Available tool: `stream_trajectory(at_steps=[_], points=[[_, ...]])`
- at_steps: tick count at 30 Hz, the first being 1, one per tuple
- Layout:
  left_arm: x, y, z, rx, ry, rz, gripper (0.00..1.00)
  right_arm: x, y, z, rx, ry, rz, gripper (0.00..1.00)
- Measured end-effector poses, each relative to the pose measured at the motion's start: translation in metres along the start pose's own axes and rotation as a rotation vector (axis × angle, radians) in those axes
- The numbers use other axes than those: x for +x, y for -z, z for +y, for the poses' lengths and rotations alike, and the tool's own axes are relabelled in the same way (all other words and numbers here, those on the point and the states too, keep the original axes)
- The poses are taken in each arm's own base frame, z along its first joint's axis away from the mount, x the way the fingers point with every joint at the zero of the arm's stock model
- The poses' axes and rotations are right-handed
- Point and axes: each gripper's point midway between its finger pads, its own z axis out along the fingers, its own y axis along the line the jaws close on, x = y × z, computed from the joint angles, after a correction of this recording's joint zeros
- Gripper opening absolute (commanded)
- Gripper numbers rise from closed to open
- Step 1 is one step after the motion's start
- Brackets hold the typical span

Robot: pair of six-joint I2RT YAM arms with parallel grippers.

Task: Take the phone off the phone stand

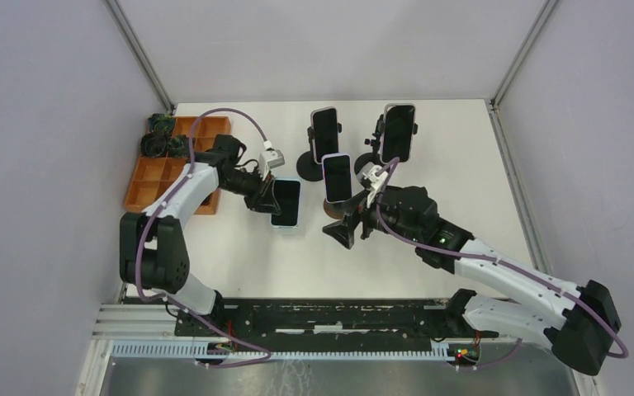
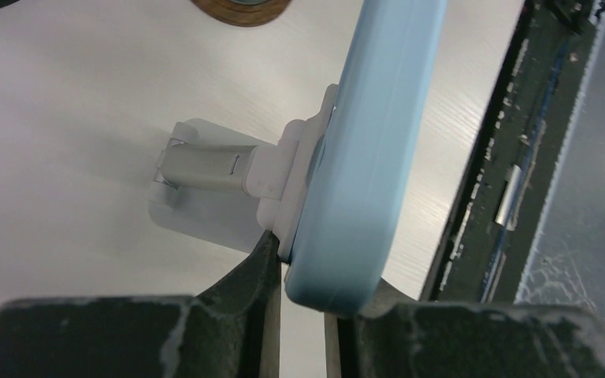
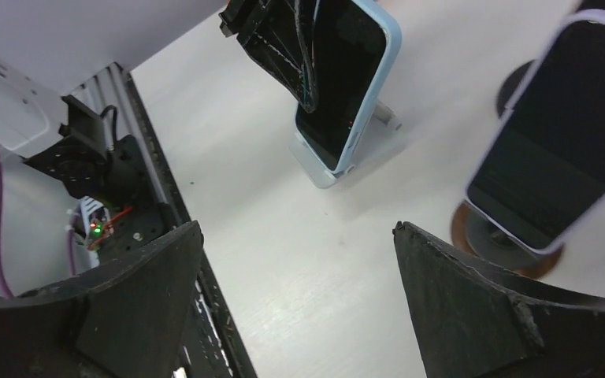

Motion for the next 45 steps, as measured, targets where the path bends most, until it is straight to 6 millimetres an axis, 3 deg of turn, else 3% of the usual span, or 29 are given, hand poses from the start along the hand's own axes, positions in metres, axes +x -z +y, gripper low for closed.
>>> stream_trajectory(at_steps=[8, 12, 16, 23, 29, 34, 37, 41, 45], points=[[-0.017, 0.044, -0.071, 0.091, -0.055, -0.029, 0.02, 0.020, -0.043, 0.031, -0.187, -0.086, 0.020, 0.92], [-0.018, 0.058, -0.103, 0.140, -0.039, -0.053, 0.02, 0.021, -0.053, 0.045, -0.254, -0.117, 0.005, 0.89], [-0.017, 0.067, -0.125, 0.164, -0.029, -0.066, 0.02, 0.017, -0.060, 0.062, -0.321, -0.125, -0.029, 0.83], [-0.019, 0.079, -0.149, 0.184, -0.041, -0.099, 0.02, 0.032, -0.073, 0.084, -0.389, -0.150, -0.010, 0.71], [-0.019, 0.085, -0.159, 0.177, -0.065, -0.116, 0.02, 0.021, -0.076, 0.097, -0.435, -0.169, -0.062, 0.48], [-0.019, 0.086, -0.160, 0.173, -0.064, -0.118, 0.04, 0.013, -0.081, 0.112, -0.487, -0.189, -0.089, 0.16], [-0.018, 0.087, -0.162, 0.177, -0.032, -0.113, 0.31, 0.012, -0.081, 0.116, -0.504, -0.185, -0.095, 0.00], [-0.021, 0.087, -0.162, 0.170, -0.035, -0.121, 0.73, 0.013, -0.080, 0.116, -0.508, -0.187, -0.094, 0.00], [-0.029, 0.094, -0.161, 0.131, -0.087, -0.142, 0.92, 0.028, -0.065, 0.110, -0.520, -0.198, -0.068, 0.00]])
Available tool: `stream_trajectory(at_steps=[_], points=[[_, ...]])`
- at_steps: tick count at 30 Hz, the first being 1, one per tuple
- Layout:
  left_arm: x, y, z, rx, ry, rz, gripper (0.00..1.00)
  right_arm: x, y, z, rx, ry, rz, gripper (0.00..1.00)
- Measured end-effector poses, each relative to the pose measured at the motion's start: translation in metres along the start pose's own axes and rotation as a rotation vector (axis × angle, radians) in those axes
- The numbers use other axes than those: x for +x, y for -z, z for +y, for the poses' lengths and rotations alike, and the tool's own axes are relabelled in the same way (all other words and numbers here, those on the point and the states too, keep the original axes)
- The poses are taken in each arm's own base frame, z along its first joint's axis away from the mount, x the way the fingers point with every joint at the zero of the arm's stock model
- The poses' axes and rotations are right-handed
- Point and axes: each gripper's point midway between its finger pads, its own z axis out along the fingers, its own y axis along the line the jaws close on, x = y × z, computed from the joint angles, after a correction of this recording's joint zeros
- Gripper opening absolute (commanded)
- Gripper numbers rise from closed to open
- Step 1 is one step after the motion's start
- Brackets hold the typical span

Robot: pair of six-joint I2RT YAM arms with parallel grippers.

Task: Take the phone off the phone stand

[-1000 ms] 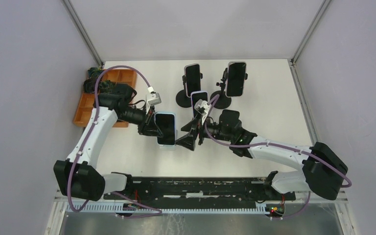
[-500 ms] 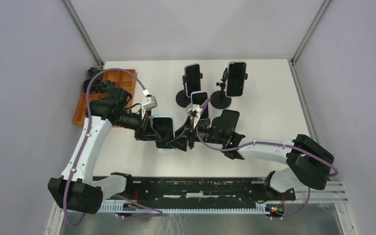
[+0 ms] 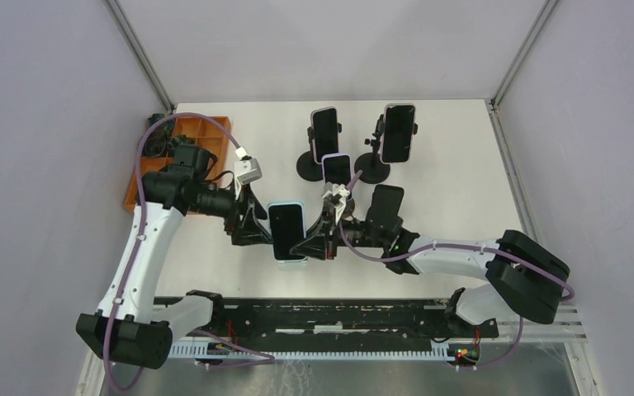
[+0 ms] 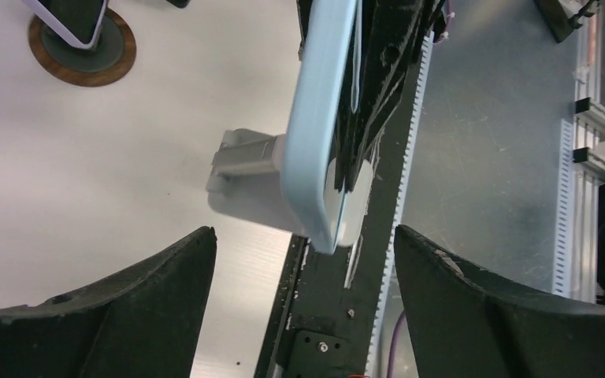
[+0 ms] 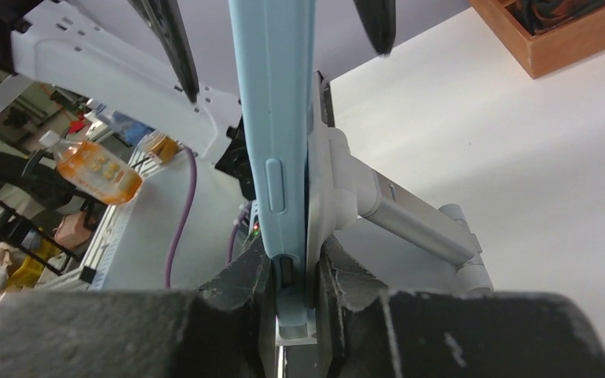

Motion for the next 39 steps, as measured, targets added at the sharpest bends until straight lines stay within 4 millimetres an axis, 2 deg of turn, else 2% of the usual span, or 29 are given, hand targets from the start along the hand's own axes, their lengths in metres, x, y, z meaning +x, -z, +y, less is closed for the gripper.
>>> stream_trajectory(at_steps=[4, 7, 10, 12, 16, 20, 27, 33, 36, 39], points=[[-0.005, 0.009, -0.009, -0.045, -0.082, -0.011, 0.94, 0.000, 0.022, 0.009, -0.066, 0.006, 0.003, 0.00], [-0.006, 0.015, -0.015, -0.073, -0.150, -0.018, 0.93, -0.010, 0.026, 0.022, -0.136, 0.032, -0.015, 0.00], [-0.002, 0.020, -0.021, -0.103, -0.225, -0.015, 0.86, -0.017, 0.028, 0.044, -0.240, 0.048, -0.032, 0.00], [0.004, 0.019, -0.021, -0.122, -0.263, -0.018, 0.85, -0.019, 0.029, 0.055, -0.292, 0.056, -0.038, 0.00], [0.017, 0.018, -0.012, -0.190, -0.334, -0.020, 0.86, -0.015, 0.018, 0.068, -0.368, 0.043, -0.013, 0.00], [0.010, 0.020, -0.008, -0.223, -0.394, -0.044, 0.85, -0.016, 0.003, 0.074, -0.398, 0.039, 0.000, 0.00], [0.009, 0.017, -0.010, -0.183, -0.422, -0.046, 0.79, -0.031, -0.014, 0.079, -0.426, 0.051, -0.023, 0.00], [0.007, 0.016, -0.016, -0.155, -0.486, -0.068, 0.74, -0.029, -0.022, 0.078, -0.421, 0.032, -0.027, 0.00], [0.006, 0.015, -0.022, -0.143, -0.546, -0.084, 0.69, -0.027, -0.023, 0.082, -0.432, 0.025, -0.027, 0.00], [0.005, 0.015, -0.025, -0.135, -0.595, -0.095, 0.56, -0.025, -0.025, 0.085, -0.436, 0.014, -0.025, 0.00]])
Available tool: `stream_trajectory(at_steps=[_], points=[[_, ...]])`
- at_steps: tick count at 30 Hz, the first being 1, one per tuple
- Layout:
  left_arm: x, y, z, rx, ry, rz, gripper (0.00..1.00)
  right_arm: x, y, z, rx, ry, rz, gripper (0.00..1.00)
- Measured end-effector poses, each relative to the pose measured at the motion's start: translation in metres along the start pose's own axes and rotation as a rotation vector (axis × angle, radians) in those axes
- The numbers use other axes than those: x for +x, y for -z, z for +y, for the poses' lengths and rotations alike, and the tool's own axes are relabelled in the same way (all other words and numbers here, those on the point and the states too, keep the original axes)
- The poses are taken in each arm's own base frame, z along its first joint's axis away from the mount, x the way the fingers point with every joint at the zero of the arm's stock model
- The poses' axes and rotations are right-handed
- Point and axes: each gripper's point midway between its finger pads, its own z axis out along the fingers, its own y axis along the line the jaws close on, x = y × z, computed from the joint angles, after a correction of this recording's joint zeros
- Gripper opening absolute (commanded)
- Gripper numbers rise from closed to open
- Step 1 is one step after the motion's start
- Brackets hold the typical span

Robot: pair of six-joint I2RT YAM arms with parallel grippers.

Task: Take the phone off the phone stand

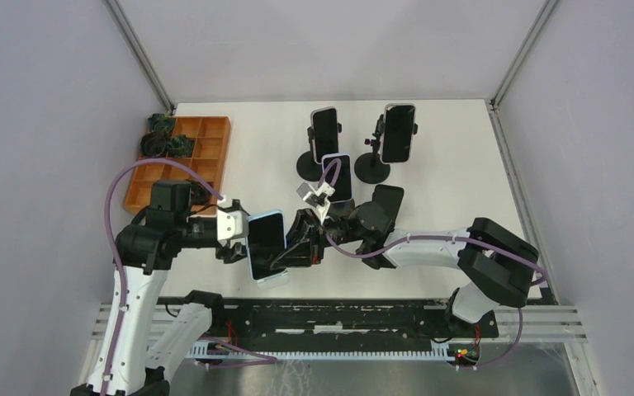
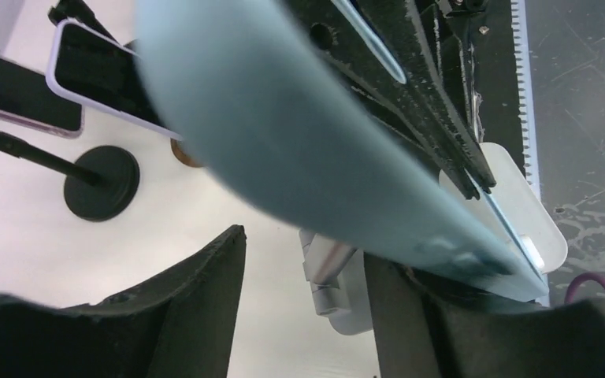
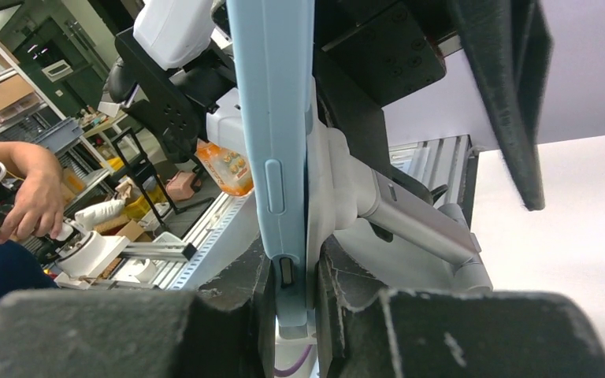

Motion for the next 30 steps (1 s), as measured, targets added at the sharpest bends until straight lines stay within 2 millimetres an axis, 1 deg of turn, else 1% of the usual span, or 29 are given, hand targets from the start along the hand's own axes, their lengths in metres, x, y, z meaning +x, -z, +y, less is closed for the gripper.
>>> stream_trajectory(at_steps=[2, 5, 6, 8, 11, 12, 13, 15, 16, 17, 18, 21, 24, 28, 30], points=[[-0.002, 0.000, -0.002, 0.007, -0.028, -0.011, 0.39, -0.002, -0.001, -0.001, 0.009, -0.003, -0.013, 0.00], [-0.002, 0.000, -0.008, 0.035, -0.067, -0.021, 0.17, -0.005, -0.002, -0.004, 0.031, -0.012, -0.033, 0.00], [-0.001, -0.001, -0.009, 0.043, -0.082, -0.023, 0.13, -0.005, -0.002, -0.004, 0.036, -0.015, -0.038, 0.01], [0.000, -0.001, -0.010, 0.049, -0.117, -0.023, 0.07, -0.006, -0.003, -0.006, 0.049, -0.030, -0.049, 0.04], [0.000, 0.000, -0.009, 0.048, -0.158, -0.021, 0.03, -0.007, -0.004, -0.007, 0.069, -0.043, -0.056, 0.14], [0.000, 0.000, -0.009, 0.047, -0.166, -0.022, 0.02, -0.008, -0.003, -0.007, 0.074, -0.044, -0.057, 0.21], [0.000, 0.000, -0.010, 0.046, -0.174, -0.022, 0.02, -0.008, -0.003, -0.008, 0.083, -0.045, -0.056, 0.31], [-0.001, 0.001, -0.011, 0.044, -0.190, -0.026, 0.02, -0.009, -0.003, -0.007, 0.102, -0.046, -0.053, 0.41], [-0.002, 0.001, -0.011, 0.042, -0.199, -0.026, 0.02, -0.010, -0.004, -0.008, 0.121, -0.047, -0.058, 0.50], [-0.002, 0.002, -0.012, 0.043, -0.205, -0.024, 0.02, -0.014, -0.003, -0.010, 0.147, -0.039, -0.068, 0.53], [-0.001, 0.002, -0.013, 0.042, -0.208, -0.020, 0.02, -0.017, -0.002, -0.011, 0.167, -0.037, -0.073, 0.55], [0.000, 0.003, -0.010, 0.035, -0.238, -0.013, 0.02, -0.019, 0.005, -0.022, 0.282, -0.034, -0.058, 0.63], [0.005, 0.002, -0.012, 0.063, -0.215, 0.001, 0.02, -0.021, 0.007, -0.031, 0.359, -0.007, -0.038, 0.71], [0.009, -0.001, -0.011, 0.090, -0.177, 0.009, 0.02, -0.029, 0.011, -0.041, 0.438, 0.038, -0.032, 0.74], [0.010, -0.001, -0.010, 0.093, -0.171, 0.011, 0.02, -0.034, 0.012, -0.043, 0.466, 0.060, -0.028, 0.74]])
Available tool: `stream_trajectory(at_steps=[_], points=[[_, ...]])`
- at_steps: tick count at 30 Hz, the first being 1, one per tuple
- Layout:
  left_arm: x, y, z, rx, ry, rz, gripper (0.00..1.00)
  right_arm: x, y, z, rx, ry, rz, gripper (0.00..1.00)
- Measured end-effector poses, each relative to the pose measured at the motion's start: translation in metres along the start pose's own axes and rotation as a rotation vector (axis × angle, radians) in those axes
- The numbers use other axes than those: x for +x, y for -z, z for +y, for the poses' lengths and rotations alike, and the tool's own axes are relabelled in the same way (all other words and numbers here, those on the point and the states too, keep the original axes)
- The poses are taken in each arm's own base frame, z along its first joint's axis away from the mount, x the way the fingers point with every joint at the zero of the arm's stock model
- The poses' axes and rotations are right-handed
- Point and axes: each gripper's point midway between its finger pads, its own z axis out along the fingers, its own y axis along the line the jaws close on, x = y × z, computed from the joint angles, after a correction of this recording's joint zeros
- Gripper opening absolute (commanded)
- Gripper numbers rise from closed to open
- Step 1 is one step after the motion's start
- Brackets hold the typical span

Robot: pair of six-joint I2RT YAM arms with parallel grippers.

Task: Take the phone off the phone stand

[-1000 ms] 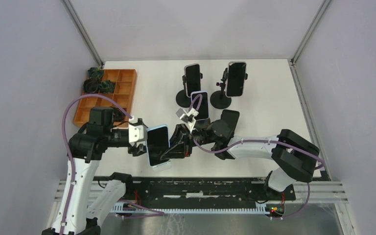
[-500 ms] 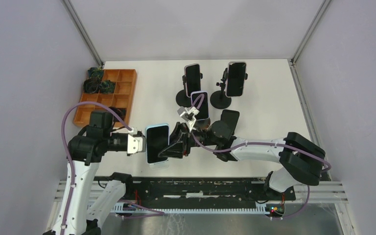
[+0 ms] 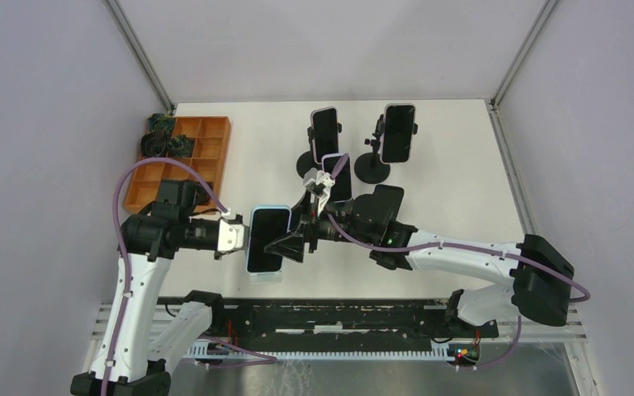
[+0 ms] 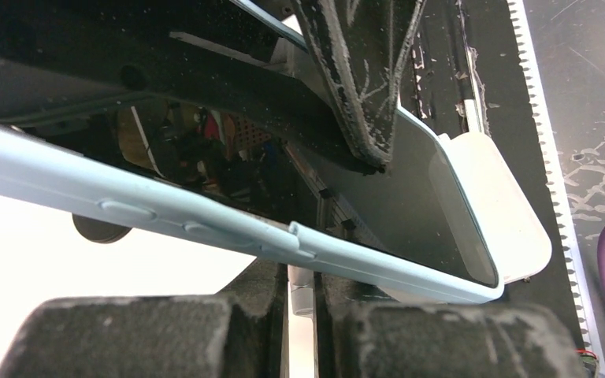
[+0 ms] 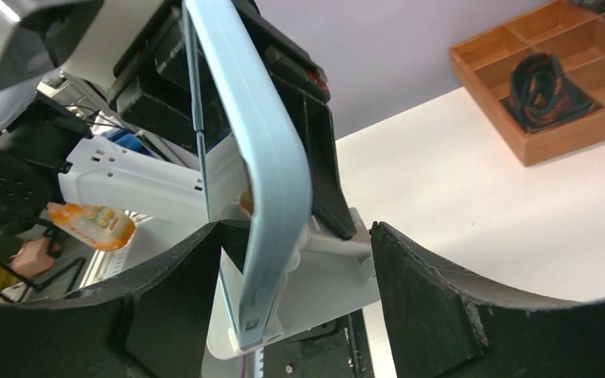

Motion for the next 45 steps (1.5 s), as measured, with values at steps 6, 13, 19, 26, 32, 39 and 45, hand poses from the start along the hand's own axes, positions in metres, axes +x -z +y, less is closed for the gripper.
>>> stream_trajectory(at_steps=[6, 13, 19, 26, 32, 39, 45], points=[[-0.001, 0.000, -0.002, 0.004, 0.006, -0.001, 0.02, -0.026, 0.000, 0.001, 0.043, 0.073, -0.045, 0.55], [0.000, 0.000, -0.002, 0.010, 0.008, 0.002, 0.02, -0.045, -0.001, 0.021, -0.026, 0.070, -0.089, 0.12], [-0.002, -0.001, -0.001, 0.016, -0.024, -0.011, 0.02, -0.049, 0.001, 0.033, -0.084, 0.010, -0.088, 0.02], [-0.002, -0.001, 0.000, 0.018, -0.062, -0.005, 0.02, -0.076, 0.022, 0.021, -0.073, -0.067, -0.116, 0.00], [0.003, 0.001, -0.005, 0.026, -0.083, 0.025, 0.02, -0.140, 0.073, 0.008, 0.027, -0.047, -0.281, 0.00], [0.000, 0.002, -0.010, 0.034, -0.086, 0.024, 0.02, -0.094, 0.096, -0.034, 0.175, -0.134, -0.235, 0.00], [-0.012, 0.008, -0.004, 0.010, -0.130, 0.017, 0.02, 0.072, 0.093, -0.110, 0.398, -0.423, 0.100, 0.00]])
